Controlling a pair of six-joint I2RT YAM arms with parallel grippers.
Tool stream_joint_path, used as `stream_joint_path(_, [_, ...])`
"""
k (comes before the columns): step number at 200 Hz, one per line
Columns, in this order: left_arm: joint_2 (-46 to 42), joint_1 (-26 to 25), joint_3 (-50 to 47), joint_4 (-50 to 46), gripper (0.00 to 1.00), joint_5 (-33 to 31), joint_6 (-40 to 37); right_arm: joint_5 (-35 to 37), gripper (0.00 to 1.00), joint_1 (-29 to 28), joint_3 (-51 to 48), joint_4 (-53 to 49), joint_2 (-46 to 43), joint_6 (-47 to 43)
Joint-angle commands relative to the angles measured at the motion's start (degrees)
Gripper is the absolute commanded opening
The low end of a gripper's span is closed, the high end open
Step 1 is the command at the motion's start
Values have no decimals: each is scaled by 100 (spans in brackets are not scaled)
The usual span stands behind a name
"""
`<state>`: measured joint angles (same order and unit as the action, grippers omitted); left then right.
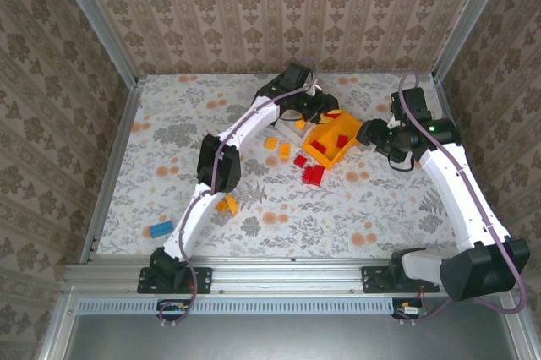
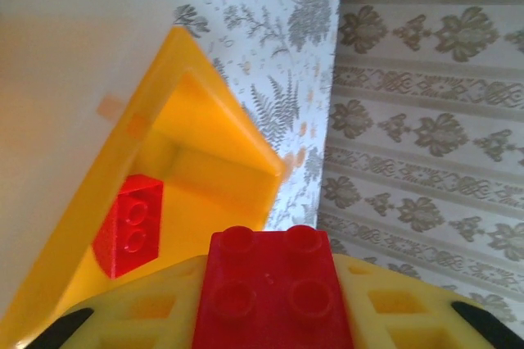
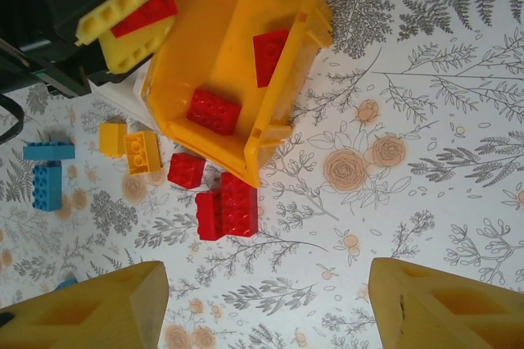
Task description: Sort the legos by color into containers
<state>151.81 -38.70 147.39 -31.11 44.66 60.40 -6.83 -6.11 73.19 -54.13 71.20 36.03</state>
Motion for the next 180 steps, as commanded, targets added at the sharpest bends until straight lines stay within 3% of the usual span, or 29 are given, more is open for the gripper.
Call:
stream_joint_path(1, [122, -75, 187, 161, 39, 203, 234, -149, 67, 79, -110, 18, -49, -17])
stream_joint_path(115, [-111, -46, 193, -347, 70, 117, -259, -220, 67, 136, -121, 23, -85, 37])
stream_joint_path(155, [-328, 18, 184, -653, 71, 80, -597, -282, 67, 86, -163, -3, -108, 78])
stream_joint_path(180, [-811, 165, 131, -1348, 71, -247, -1407, -510, 67, -74, -135, -394, 309, -87])
